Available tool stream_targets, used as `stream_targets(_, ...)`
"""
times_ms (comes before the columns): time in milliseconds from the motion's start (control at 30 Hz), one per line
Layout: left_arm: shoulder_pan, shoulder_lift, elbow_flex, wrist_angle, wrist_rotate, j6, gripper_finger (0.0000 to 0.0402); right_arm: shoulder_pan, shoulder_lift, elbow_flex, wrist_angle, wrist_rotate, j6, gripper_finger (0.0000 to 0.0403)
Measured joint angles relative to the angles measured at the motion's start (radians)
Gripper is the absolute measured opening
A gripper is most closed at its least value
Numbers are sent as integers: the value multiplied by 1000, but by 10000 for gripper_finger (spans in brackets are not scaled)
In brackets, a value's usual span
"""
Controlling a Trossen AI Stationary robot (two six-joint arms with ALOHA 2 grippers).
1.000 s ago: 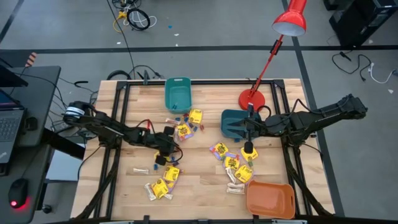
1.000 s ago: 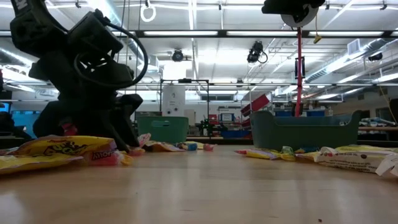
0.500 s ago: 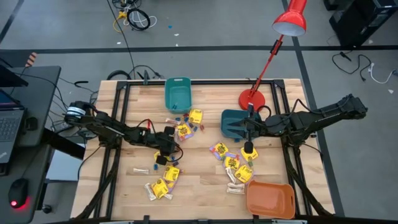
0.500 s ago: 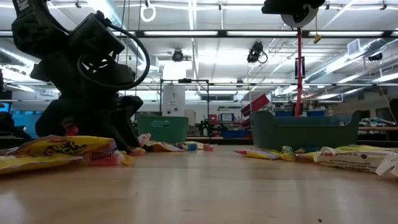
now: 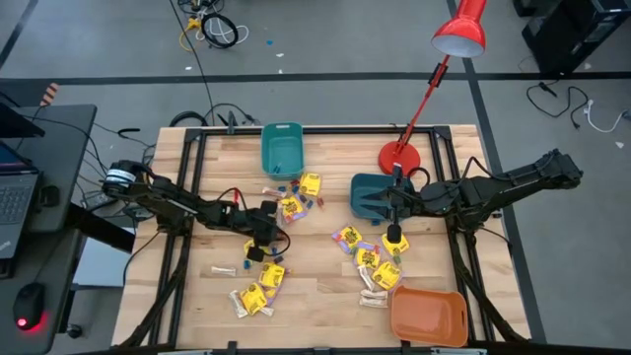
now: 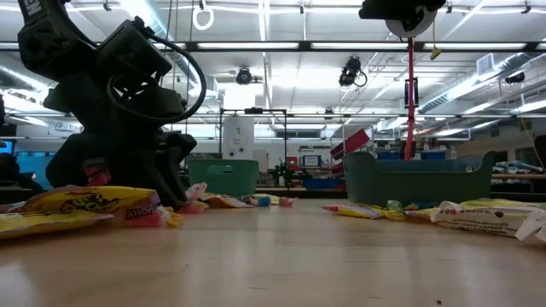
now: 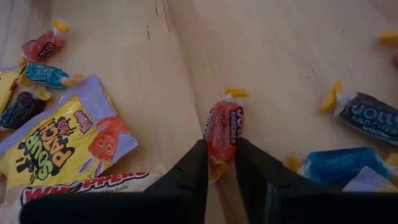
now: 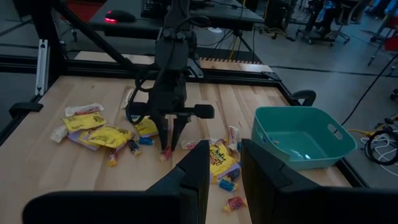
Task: Sort candy
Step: Put the red candy into the green bin
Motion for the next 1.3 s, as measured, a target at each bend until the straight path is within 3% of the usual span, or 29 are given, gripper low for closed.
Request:
stream_targets(800, -2, -13, -3, 29, 22, -72, 52, 0, 0, 0, 0, 0, 5, 77)
stream_targets(1300, -1, -294, 0, -3, -4, -36, 45, 0, 1, 0, 1, 0, 7, 77)
